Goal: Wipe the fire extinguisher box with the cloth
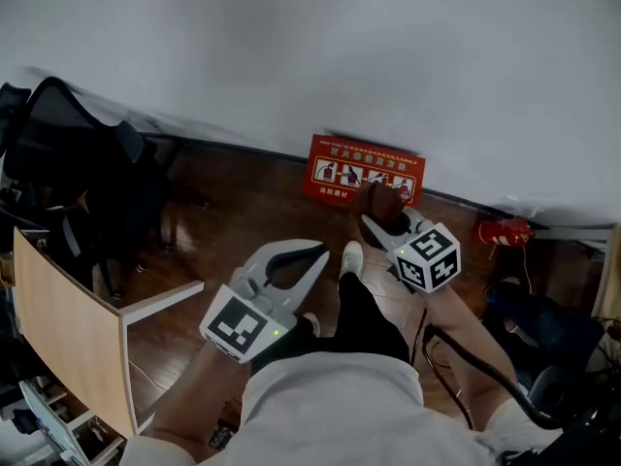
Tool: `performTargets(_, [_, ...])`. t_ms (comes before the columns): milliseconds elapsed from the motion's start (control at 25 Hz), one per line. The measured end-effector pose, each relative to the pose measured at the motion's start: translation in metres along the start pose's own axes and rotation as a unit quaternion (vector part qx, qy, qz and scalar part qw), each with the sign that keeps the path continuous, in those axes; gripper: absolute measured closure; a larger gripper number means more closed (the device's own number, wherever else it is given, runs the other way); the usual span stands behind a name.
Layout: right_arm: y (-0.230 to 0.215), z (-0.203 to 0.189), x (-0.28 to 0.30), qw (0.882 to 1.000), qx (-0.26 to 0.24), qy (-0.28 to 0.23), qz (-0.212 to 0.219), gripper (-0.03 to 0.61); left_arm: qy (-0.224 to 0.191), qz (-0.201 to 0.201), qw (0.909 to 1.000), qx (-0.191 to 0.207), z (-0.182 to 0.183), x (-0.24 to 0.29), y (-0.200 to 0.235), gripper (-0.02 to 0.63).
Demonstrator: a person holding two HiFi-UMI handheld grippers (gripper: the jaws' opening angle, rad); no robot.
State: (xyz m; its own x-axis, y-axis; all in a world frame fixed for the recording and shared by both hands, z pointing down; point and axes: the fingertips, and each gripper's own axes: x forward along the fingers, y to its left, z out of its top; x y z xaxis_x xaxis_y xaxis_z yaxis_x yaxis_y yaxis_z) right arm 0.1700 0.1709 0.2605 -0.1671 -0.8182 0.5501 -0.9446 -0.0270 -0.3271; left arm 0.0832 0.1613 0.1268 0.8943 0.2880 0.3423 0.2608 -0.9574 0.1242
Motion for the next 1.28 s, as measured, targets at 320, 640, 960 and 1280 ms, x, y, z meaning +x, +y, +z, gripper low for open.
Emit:
performTargets(320, [-0.049,-0.012,0.117,0.999,0.038,0.038,-0.006,0.525,0.019,-0.031,0.9993,-0.005,-0.018,0.053,0.072,0.614])
performTargets(640, [-0.073,-0.029,0.222,0.993,0.084,0.049,-0.070,0.526,0.020,-0.121,0.9924,0.009,-0.062,0.048,0.124,0.614])
performTargets(960, [-0.117,-0.062,0.249,0.986,0.116,0.058,-0.102,0.526,0.041,-0.187,0.9806,0.041,-0.106,0.082,0.145,0.614])
performTargets(1280, [-0.169,-0.102,0.187,0.980,0.138,0.063,-0.131,0.526,0.044,-0.218,0.9736,0.053,-0.114,0.132,0.109,0.614])
